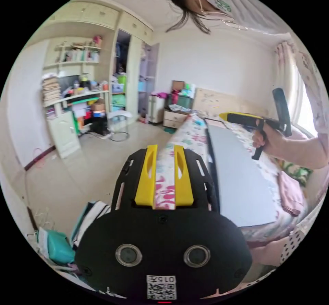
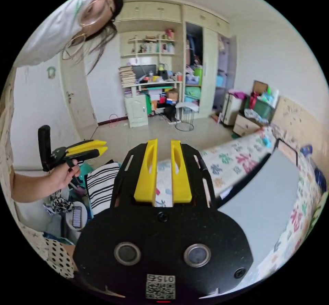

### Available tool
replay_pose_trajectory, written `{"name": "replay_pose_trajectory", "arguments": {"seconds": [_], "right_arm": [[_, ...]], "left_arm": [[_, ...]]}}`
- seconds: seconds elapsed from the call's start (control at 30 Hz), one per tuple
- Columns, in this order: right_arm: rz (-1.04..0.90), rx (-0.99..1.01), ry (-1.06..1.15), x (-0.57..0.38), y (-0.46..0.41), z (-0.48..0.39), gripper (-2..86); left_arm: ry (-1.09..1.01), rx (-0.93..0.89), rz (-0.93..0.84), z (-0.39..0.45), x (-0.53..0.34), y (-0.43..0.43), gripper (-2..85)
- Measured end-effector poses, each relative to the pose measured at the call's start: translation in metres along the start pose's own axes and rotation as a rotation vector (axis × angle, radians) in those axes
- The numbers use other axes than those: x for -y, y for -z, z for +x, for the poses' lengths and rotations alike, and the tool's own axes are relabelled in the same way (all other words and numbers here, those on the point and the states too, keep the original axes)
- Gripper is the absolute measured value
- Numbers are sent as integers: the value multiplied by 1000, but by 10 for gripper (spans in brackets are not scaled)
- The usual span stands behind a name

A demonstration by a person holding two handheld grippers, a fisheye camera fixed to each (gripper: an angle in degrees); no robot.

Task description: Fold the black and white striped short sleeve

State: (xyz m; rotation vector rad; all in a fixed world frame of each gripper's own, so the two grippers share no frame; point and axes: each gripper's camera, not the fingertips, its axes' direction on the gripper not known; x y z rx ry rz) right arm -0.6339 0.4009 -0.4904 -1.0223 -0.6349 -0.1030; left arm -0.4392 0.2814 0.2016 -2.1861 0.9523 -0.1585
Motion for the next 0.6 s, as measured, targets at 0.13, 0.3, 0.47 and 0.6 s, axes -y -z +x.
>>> {"name": "replay_pose_trajectory", "arguments": {"seconds": [0.13,0.3,0.47,0.6], "right_arm": [[-46,-203,-280,-36,86,94,77],[-187,-478,-545,-89,196,207,83],[-410,-792,-843,-154,309,344,100],[-497,-812,-983,-169,349,423,121]], "left_arm": [[-73,-253,-104,138,29,-104,131],[-179,-490,-228,321,37,-216,128],[-271,-733,-344,517,35,-324,123],[-364,-827,-413,633,24,-389,122]]}}
